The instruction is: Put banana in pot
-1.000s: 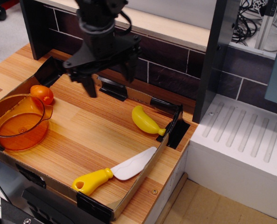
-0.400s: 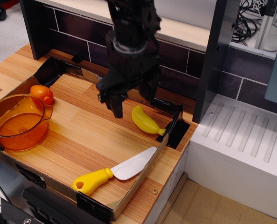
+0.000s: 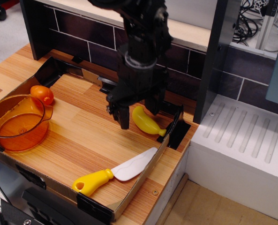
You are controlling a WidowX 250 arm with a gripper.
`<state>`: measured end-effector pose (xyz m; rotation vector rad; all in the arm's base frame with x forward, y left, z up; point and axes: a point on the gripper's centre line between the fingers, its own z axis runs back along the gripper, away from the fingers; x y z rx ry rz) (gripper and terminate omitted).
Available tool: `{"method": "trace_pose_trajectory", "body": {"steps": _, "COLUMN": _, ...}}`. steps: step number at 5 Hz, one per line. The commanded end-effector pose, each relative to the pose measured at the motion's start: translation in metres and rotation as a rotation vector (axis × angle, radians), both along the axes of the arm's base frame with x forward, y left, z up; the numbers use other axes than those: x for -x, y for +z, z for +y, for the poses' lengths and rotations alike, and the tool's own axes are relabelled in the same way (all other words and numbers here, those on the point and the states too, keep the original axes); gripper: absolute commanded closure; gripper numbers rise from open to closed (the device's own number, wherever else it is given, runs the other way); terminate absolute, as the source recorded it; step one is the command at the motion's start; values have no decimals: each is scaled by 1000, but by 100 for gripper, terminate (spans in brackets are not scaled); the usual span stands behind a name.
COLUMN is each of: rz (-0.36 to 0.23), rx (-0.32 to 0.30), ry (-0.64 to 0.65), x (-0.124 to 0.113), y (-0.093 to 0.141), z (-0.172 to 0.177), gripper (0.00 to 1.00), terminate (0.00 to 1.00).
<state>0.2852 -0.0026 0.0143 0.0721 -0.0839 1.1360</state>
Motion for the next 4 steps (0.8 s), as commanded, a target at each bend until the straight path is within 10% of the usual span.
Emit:
{"method": "trace_pose_trajectory", "body": {"steps": 1, "rz": -51, "rx": -17, "ry": -2, "x": -17, "y": 5, "z": -6, "gripper": 0, "terminate": 0}}
{"method": "trace_pose_trajectory", "body": {"steps": 2, "rz": -65, "rx": -16, "ry": -10, "x": -16, "y": 4, "z": -6, "gripper": 100, "terminate": 0}}
{"method": "trace_pose_trajectory", "body": {"steps": 4, "rz": -63, "rx": -9, "ry": -23, "x": -11, "y": 2, "z": 1, "gripper": 100, "terminate": 0}}
